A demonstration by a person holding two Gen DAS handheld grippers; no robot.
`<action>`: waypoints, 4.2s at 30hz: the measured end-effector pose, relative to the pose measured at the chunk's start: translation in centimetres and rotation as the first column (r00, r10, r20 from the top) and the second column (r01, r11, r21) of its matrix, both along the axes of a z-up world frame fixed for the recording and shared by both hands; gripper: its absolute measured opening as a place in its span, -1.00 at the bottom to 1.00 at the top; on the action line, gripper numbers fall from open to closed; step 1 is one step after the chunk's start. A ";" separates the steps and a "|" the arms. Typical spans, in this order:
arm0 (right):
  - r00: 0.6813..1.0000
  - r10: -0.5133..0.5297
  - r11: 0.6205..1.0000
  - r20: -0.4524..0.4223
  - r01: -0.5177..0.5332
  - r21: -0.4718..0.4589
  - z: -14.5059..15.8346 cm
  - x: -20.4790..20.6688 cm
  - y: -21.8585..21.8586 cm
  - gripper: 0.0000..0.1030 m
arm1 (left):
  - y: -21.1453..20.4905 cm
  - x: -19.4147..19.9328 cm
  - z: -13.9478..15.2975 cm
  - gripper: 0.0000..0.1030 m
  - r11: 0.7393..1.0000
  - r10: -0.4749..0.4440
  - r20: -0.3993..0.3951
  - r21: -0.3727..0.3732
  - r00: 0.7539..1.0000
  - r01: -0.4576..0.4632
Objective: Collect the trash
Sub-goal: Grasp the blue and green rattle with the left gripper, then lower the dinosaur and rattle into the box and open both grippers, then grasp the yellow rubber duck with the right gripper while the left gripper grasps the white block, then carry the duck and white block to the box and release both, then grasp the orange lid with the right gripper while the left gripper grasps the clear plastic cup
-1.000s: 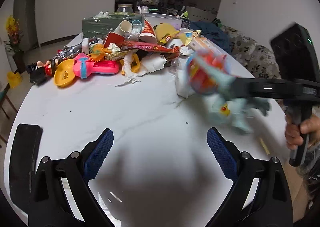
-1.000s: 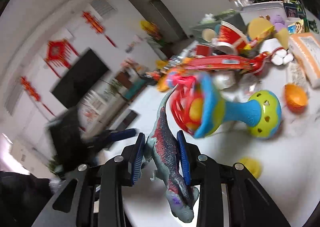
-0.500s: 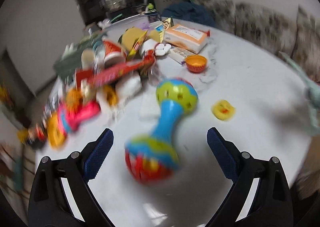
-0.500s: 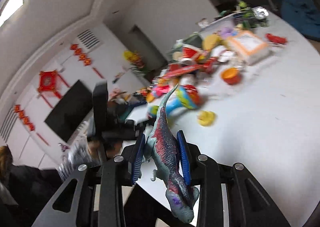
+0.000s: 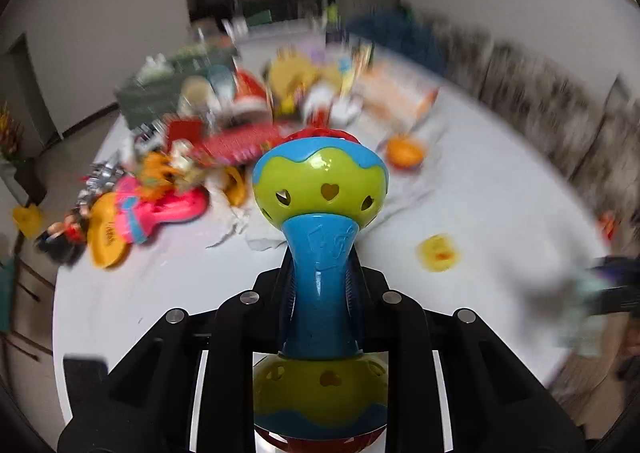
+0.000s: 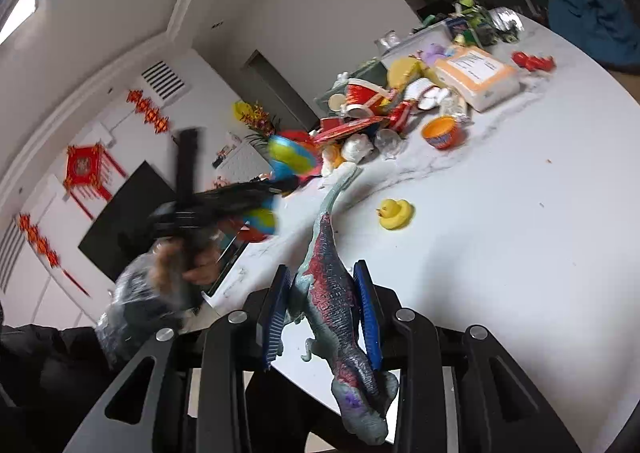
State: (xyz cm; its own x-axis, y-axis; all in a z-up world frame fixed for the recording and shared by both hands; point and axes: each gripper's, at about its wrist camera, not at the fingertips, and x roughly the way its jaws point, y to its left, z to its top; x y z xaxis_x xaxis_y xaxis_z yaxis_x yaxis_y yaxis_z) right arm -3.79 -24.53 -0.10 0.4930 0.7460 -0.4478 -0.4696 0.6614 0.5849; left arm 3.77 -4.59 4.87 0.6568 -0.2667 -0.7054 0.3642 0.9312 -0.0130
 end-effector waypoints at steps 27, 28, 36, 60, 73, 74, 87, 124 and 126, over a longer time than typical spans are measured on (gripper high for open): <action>0.908 0.152 0.890 -0.390 -0.297 -0.346 -18.7 -10.8 9.6 0.11 | 1.0 -21.5 -22.4 0.45 0.974 -0.088 -0.319 0.172 0.944 0.149; 0.914 0.160 0.891 -0.374 -0.296 -0.343 -18.2 -11.0 9.4 0.11 | 1.1 -21.5 -22.6 0.45 0.971 -0.075 -0.321 0.190 0.944 0.142; 0.990 0.108 0.921 0.096 -0.063 -0.384 -0.3 -7.2 6.7 0.39 | 3.4 -21.1 -10.5 0.72 0.996 -0.079 -0.050 0.029 0.996 0.080; 0.997 -0.006 0.865 0.081 0.046 -0.500 -1.3 7.2 5.9 -0.31 | 0.5 7.4 -7.2 0.76 0.979 0.200 -0.115 -0.012 0.973 -0.203; 0.996 -0.039 0.919 0.078 0.066 -0.388 -0.8 2.9 3.4 -0.30 | -0.7 4.3 -4.8 -0.32 0.992 0.126 -0.032 -0.019 0.991 -0.127; 0.996 -0.031 0.924 0.080 0.059 -0.377 -0.5 2.4 3.7 -0.30 | -0.7 2.5 -3.9 -0.32 0.994 0.105 -0.013 -0.033 0.994 -0.106; 0.982 0.188 0.910 -0.020 -0.182 -0.373 -1.2 -9.8 8.7 -0.30 | 0.2 -20.6 -6.5 -0.27 0.984 -0.177 -0.029 0.008 0.984 0.177; 0.985 -0.172 0.774 -0.008 0.130 -0.620 -3.8 25.9 7.0 -0.07 | 3.1 -5.3 -5.7 0.72 0.977 0.025 -0.064 -0.210 0.998 -0.038; 0.990 -0.143 0.778 0.004 0.115 -0.617 -3.4 24.6 7.0 -0.07 | 2.8 -3.8 -5.7 0.72 0.978 0.051 -0.070 -0.197 0.996 -0.064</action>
